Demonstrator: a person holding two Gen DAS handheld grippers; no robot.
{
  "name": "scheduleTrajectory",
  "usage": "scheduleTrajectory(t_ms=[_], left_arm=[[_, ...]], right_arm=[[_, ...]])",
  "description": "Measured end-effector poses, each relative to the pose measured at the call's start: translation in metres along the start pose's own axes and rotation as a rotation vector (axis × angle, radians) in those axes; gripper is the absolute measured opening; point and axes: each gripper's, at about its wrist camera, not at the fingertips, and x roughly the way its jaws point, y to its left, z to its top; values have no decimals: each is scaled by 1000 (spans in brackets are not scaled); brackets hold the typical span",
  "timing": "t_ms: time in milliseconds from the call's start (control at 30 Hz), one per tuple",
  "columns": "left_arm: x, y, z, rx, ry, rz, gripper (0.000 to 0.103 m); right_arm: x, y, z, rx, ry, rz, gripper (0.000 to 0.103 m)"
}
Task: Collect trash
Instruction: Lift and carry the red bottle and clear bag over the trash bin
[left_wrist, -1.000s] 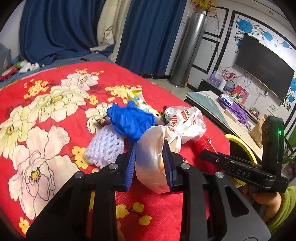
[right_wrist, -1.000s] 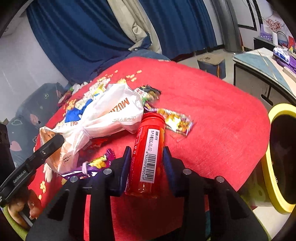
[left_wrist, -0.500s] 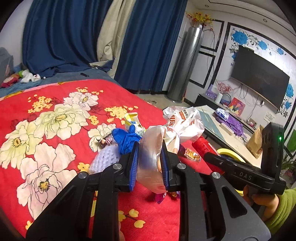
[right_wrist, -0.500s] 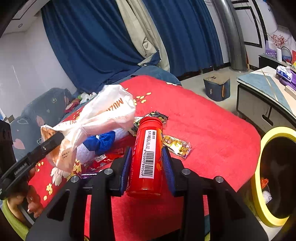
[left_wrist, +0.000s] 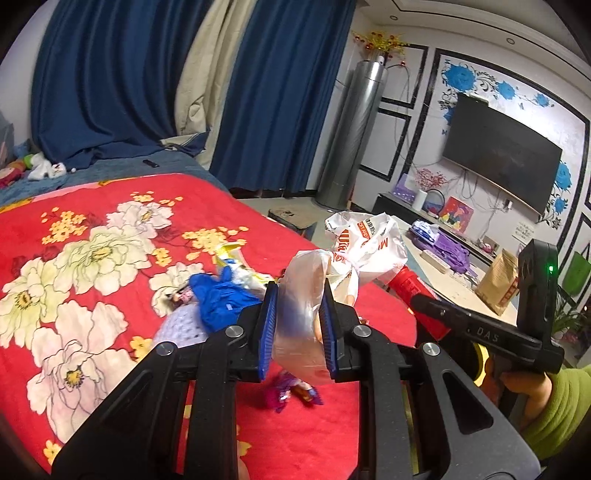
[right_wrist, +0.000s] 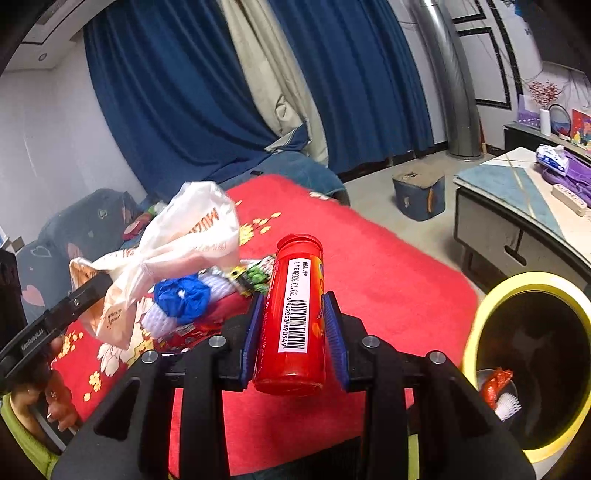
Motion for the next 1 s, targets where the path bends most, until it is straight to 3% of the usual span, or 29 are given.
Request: scheduleTrajectory(t_ms=[1000], left_arm=[[41, -84, -1, 148, 40, -145, 16]], right_arm=[[-82, -82, 19, 79, -176, -143, 31]])
